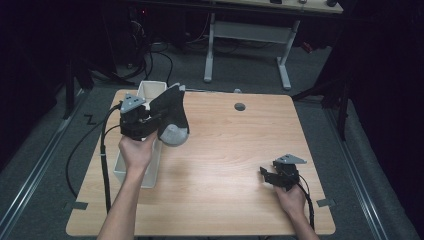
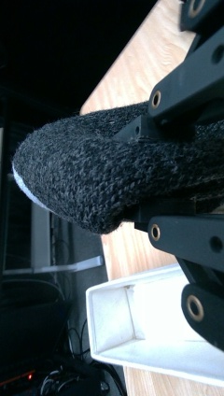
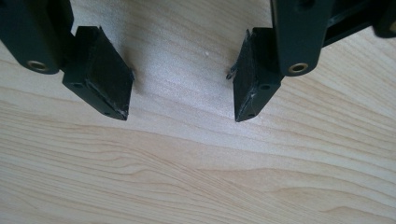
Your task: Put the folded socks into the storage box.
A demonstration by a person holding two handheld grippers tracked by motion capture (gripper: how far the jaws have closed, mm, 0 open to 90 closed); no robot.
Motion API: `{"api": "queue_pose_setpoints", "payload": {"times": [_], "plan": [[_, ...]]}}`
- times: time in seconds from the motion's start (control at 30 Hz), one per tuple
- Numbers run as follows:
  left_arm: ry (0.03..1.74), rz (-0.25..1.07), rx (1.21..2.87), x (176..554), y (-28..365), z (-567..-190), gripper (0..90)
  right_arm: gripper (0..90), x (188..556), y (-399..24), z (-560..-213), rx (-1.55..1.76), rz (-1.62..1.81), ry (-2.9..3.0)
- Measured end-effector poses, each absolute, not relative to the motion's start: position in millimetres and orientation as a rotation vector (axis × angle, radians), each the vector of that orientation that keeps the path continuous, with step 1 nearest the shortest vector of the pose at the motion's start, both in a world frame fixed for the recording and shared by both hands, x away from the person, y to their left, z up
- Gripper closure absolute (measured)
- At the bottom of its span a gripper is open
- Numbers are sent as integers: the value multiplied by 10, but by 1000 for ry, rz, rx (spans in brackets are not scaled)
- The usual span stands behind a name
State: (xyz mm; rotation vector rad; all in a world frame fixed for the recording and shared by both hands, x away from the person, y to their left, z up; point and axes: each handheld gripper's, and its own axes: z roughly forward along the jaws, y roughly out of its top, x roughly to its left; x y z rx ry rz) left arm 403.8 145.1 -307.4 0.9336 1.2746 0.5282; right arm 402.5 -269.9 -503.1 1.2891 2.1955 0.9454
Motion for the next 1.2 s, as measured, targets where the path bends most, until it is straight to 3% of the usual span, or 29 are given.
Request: {"api": "queue_pose_setpoints", "payload": {"times": [0.67,1.2], "plan": [[1257,630,903,3836,1587,-2977,712,364,4003,-2707,-5030,1305,936,2182],[1306,686,850,3697,1911,-3033,712,364,4004,-2707,-5030,1302,936,2183]]}}
